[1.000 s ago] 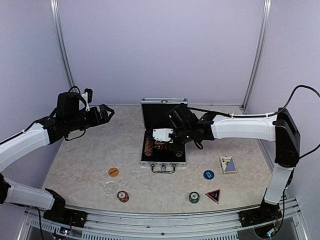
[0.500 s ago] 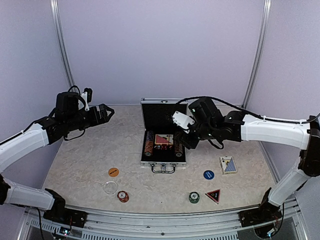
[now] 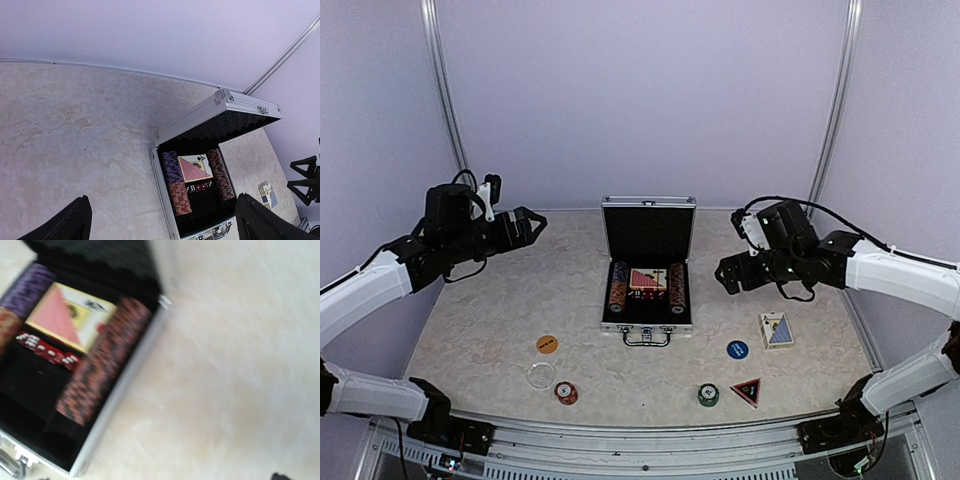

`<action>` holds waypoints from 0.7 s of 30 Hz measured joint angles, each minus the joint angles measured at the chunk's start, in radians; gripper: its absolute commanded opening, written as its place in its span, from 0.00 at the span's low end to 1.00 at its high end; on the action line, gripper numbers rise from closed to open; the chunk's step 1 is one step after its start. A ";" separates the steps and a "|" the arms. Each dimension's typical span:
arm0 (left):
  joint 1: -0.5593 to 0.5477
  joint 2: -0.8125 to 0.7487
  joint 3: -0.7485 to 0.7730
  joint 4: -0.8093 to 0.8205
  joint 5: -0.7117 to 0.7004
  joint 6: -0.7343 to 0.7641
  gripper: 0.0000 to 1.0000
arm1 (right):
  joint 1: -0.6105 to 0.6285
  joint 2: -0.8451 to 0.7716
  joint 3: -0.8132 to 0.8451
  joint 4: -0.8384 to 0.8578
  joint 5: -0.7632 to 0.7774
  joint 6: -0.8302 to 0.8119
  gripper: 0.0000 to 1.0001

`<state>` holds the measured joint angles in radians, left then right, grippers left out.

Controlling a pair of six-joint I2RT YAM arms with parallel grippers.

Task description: Pack up texas hold em set

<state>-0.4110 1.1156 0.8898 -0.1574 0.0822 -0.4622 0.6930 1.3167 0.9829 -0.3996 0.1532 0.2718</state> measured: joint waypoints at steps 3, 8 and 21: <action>0.000 -0.007 -0.015 0.000 0.012 -0.001 0.99 | -0.032 -0.037 -0.058 -0.002 -0.007 0.089 0.98; -0.004 -0.008 -0.021 0.000 0.019 -0.001 0.99 | -0.056 -0.051 -0.131 -0.053 0.021 0.263 1.00; -0.010 -0.012 -0.021 0.000 0.019 -0.001 0.99 | -0.106 -0.164 -0.298 -0.190 0.078 0.671 0.99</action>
<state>-0.4206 1.1034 0.8684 -0.1574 0.1017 -0.4629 0.5865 1.1526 0.6853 -0.5892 0.2310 0.9432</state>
